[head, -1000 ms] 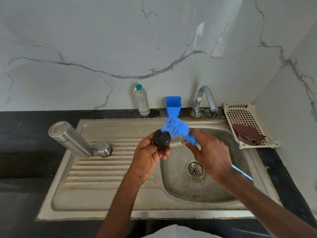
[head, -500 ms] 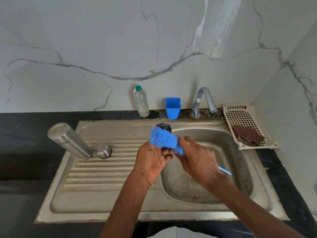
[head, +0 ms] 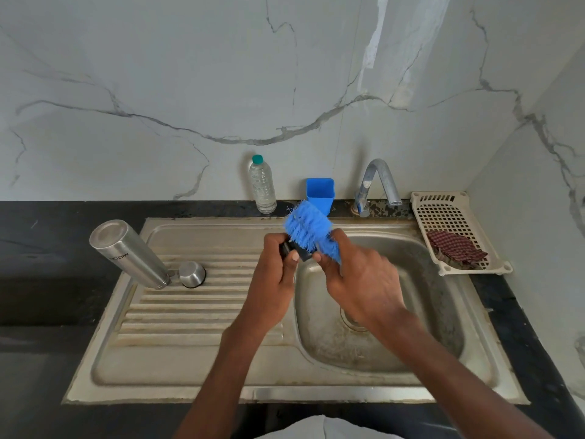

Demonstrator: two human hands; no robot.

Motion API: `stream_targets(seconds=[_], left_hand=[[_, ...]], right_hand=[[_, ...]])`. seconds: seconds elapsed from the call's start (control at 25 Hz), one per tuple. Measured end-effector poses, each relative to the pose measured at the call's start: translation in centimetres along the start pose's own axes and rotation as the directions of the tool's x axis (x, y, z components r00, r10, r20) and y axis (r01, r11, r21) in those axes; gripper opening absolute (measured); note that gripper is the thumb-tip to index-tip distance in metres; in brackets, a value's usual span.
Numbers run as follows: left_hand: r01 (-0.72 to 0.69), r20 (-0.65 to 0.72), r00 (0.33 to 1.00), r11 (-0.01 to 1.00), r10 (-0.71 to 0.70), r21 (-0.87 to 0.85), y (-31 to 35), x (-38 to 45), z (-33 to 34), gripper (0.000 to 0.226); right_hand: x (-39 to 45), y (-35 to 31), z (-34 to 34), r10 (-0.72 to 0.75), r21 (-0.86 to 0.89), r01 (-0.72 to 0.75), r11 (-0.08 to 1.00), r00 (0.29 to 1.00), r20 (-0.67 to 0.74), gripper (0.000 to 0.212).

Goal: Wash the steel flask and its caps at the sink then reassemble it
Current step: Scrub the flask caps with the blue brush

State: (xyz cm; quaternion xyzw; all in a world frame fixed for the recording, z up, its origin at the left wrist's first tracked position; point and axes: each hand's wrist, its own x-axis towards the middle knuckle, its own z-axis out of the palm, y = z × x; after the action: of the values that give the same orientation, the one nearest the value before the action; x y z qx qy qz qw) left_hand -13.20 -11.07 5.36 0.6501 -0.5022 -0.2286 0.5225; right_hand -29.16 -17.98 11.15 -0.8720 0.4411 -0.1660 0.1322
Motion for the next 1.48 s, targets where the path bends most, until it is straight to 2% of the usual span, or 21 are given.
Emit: stream_targets(seconds=[0.04,0.12,0.2,0.24,0.28,0.32,0.36,0.4,0.44,0.48,0.56,0.6,0.64,0.72,0.76,0.88,1.08,1.2,1.32,1.4,1.48], left_hand=[[-0.07,0.029,0.997,0.992,0.067,0.108,-0.4,0.0,-0.5,0.022],[-0.101,0.024,0.995,0.986,0.099,0.136,-0.9,-0.3,-1.3,0.023],[-0.026,-0.02,0.999,0.999,0.025,-0.033,-1.0,-0.5,-1.7,0.023],[0.039,-0.03,0.999,0.981,-0.045,-0.191,-0.8,-0.5,-1.6,0.024],[0.106,-0.023,0.992,0.919,-0.124,-0.379,-0.5,-0.6,-1.3,0.024],[0.178,0.014,0.978,0.806,-0.206,-0.564,0.0,-0.7,-0.9,0.023],[0.251,0.083,0.958,0.667,-0.274,-0.701,0.4,-1.0,-0.4,0.021],[0.304,0.151,0.941,0.556,-0.304,-0.774,0.7,-1.2,-0.1,0.022],[0.337,0.204,0.93,0.489,-0.304,-0.804,0.7,-1.4,0.0,0.024],[0.351,0.243,0.927,0.434,-0.286,-0.83,0.8,-1.6,0.0,0.029],[0.348,0.274,0.926,0.306,-0.261,-0.886,1.0,-1.5,-0.2,0.042],[0.344,0.281,0.925,0.245,-0.257,-0.907,1.1,-1.6,-0.2,0.044],[0.343,0.284,0.919,0.202,-0.273,-0.917,1.2,-1.8,-0.1,0.038],[0.36,0.268,0.899,0.239,-0.346,-0.902,1.2,-2.4,0.1,0.022],[0.375,0.248,0.891,0.307,-0.381,-0.875,1.2,-2.6,0.3,0.021],[0.4,0.232,0.876,0.369,-0.422,-0.839,0.8,-3.1,0.1,0.048],[0.386,0.255,0.862,0.241,-0.439,-0.89,0.7,-2.8,-1.6,0.04],[0.405,0.318,0.849,0.133,-0.421,-0.905,1.0,-3.0,-2.1,0.033],[0.37,0.352,0.881,-0.002,-0.316,-0.929,0.2,-3.1,-2.8,0.032],[0.399,0.369,0.88,0.044,-0.3,-0.916,-0.1,-3.0,-3.1,0.03],[0.432,0.369,0.87,0.145,-0.327,-0.89,0.0,-3.1,-3.1,0.036]], right_hand=[[0.5,0.1,-0.5,0.032,-0.011,-0.032,0.999,0.998,0.049,0.041],[1.2,0.3,-1.3,0.134,0.123,-0.159,0.98,0.972,0.191,0.033],[1.0,0.4,-1.7,0.201,0.476,-0.374,0.796,0.905,0.375,0.019],[0.5,0.2,-1.8,0.207,0.584,-0.462,0.668,0.869,0.45,0.012],[-0.1,-0.1,-1.8,0.199,0.634,-0.47,0.614,0.87,0.451,0.009],[-0.8,-0.4,-1.6,0.177,0.645,-0.401,0.651,0.906,0.385,0.01],[-1.3,-0.2,-0.9,0.119,0.554,-0.237,0.798,0.963,0.242,0.014],[-1.5,-0.2,-0.7,0.067,0.404,-0.111,0.908,0.99,0.123,0.019],[-1.3,-0.2,-0.6,0.06,0.331,-0.08,0.94,0.996,0.071,0.021],[-1.0,0.0,-0.9,0.073,0.373,-0.104,0.922,0.993,0.096,0.02],[-0.8,0.2,-1.4,0.076,0.598,-0.186,0.779,0.976,0.204,0.018],[-1.3,-0.2,-1.7,0.049,0.622,-0.183,0.761,0.973,0.226,0.019],[-1.9,-0.6,-1.9,-0.015,0.527,-0.095,0.844,0.98,0.2,0.024],[-3.6,-1.6,-1.2,-0.092,0.138,0.069,0.988,0.982,0.163,0.034],[-3.8,-1.9,-0.8,-0.073,0.056,0.067,0.996,0.991,0.116,0.035],[-3.2,-2.2,0.0,0.089,0.153,-0.099,0.983,0.993,0.074,0.039],[-2.4,-0.7,1.9,0.205,0.315,-0.252,0.915,0.963,0.176,0.035],[-1.7,-1.6,2.1,0.122,0.448,-0.184,0.875,0.979,0.165,0.039],[-3.6,-2.5,3.2,-0.019,0.451,-0.032,0.892,0.994,0.108,0.047],[-3.7,-2.6,3.4,0.012,0.526,-0.094,0.845,0.987,0.157,0.038],[-2.4,-2.8,3.3,0.05,0.704,-0.223,0.674,0.965,0.258,0.025]])
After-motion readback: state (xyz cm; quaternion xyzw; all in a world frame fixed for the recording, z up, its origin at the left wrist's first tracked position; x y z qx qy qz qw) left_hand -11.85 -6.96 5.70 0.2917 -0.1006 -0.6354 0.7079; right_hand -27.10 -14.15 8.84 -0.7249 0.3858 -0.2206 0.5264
